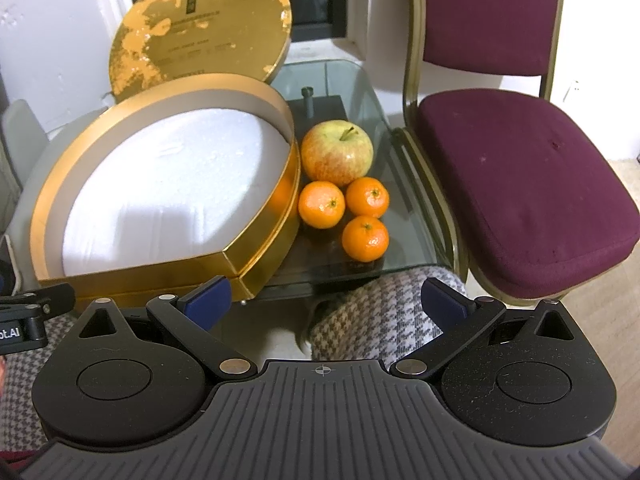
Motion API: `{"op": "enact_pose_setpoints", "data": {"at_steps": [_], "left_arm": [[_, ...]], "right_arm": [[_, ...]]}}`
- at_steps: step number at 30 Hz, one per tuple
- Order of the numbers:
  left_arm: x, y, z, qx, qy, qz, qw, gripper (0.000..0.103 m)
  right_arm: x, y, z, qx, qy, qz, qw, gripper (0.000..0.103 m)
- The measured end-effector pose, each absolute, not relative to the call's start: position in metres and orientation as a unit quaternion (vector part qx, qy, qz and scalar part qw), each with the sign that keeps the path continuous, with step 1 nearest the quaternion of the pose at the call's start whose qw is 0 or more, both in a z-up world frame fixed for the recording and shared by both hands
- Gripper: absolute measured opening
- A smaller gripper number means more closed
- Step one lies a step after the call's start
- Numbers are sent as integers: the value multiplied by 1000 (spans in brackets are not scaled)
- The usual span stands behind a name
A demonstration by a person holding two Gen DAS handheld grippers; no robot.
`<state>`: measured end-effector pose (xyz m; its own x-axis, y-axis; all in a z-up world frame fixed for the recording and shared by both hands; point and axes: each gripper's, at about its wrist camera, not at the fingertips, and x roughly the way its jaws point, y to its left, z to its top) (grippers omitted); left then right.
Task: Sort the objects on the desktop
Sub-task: 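Move the right gripper toward the mandarins beside the gold box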
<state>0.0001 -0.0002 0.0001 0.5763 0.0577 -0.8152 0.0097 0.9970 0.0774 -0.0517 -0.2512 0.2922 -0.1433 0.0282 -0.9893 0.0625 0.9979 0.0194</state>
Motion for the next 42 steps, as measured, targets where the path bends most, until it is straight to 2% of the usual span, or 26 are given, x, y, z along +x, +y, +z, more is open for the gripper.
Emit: {"op": "enact_pose_setpoints", "data": {"at_steps": [32,42], "left_arm": [[2,-3,-1,44,460,8,887,102],[14,-5,-6,34,479,-1,877,102]], "right_arm": [[-51,-258,287,27,743,-12,669,103],[-54,-289,279,114,718,-21,687,103]]}}
